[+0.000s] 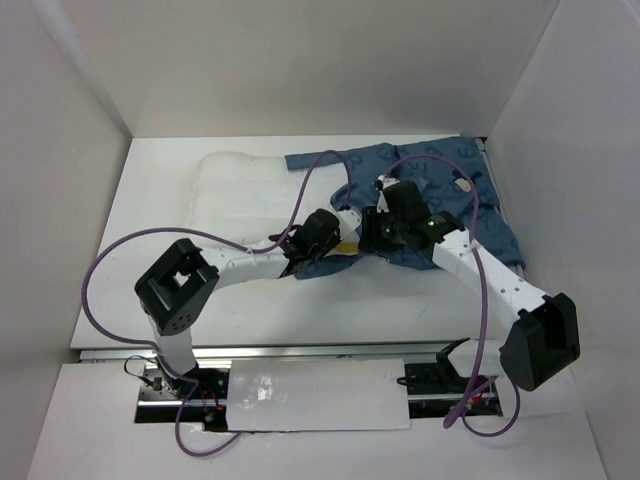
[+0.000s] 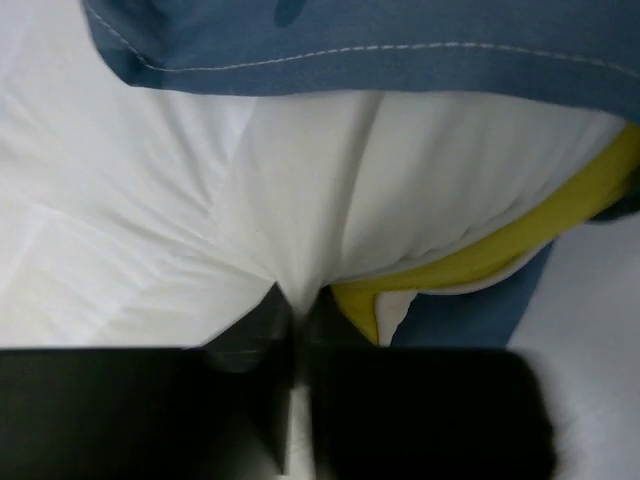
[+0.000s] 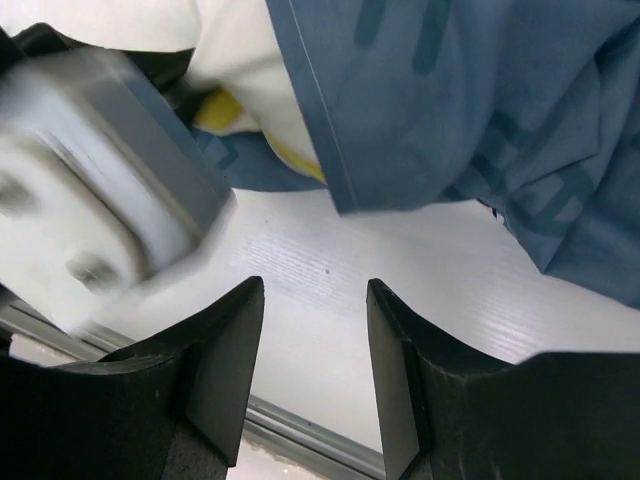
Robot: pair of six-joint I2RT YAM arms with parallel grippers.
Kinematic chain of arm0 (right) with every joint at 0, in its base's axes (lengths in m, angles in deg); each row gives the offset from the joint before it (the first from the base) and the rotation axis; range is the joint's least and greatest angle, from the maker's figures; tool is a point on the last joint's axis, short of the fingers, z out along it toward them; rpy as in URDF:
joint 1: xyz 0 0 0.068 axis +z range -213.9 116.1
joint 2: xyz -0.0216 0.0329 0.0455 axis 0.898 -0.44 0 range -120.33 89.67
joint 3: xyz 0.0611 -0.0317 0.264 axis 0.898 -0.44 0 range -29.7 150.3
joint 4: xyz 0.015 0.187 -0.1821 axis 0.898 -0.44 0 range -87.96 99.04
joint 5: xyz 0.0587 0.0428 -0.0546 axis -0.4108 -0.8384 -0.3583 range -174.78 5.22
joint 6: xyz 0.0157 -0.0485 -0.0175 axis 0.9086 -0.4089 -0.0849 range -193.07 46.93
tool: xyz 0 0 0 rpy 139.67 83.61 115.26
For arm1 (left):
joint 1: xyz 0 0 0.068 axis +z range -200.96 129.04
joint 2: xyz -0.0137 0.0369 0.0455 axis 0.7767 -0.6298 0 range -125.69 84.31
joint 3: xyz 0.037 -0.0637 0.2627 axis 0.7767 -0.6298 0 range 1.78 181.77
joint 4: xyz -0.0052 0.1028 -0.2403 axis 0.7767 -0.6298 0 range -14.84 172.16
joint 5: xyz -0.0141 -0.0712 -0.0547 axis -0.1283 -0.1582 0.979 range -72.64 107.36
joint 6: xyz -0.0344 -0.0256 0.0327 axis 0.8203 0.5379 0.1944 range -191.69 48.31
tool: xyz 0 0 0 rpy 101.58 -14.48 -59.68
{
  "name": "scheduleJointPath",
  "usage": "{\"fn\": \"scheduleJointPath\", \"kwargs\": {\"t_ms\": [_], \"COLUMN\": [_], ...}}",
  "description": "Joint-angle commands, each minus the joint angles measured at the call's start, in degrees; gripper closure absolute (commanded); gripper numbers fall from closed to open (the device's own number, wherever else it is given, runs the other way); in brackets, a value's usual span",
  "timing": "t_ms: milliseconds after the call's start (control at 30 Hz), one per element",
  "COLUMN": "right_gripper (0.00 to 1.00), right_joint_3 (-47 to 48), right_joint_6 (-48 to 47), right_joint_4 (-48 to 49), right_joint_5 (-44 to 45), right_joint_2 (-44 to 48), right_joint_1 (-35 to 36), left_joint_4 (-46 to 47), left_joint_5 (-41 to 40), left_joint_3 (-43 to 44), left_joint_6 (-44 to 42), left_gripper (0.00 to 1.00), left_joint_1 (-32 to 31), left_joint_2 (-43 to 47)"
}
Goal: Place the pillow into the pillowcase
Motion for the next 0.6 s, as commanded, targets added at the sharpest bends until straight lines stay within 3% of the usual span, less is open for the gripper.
{"fn": "scheduleJointPath", "kwargs": {"t_ms": [0, 233, 367, 567], "right_gripper": [0.47, 0.47, 0.49, 0.52], "right_joint_3": [-1.41, -1.85, 0.70, 4.83], "right_joint_6": [-0.27, -0.79, -1.32, -2.55], "right_joint_4": [-3.05, 2.39, 8.27, 9.52], "right_joint_5": [0.52, 4.93, 3.52, 3.53], "right_joint_2": [1.79, -2.51, -5.94, -11.22], "right_joint_1": [-0.31, -0.31, -0.31, -0.83], "left_joint_4": [6.82, 9.30, 5.79, 2.44], "left_joint_5": [-6.31, -7.73, -8.25, -9.40], "left_joint_3": [2.59, -0.22, 2.94, 6.72], "left_joint_6": [1.74, 7.04, 9.49, 11.43], "left_gripper": [1.00, 1.00, 1.00, 1.00], "left_joint_1": [0.13, 1.19, 1.19, 1.19], "left_joint_2": [-1.28, 6.53, 6.54, 4.43]}}
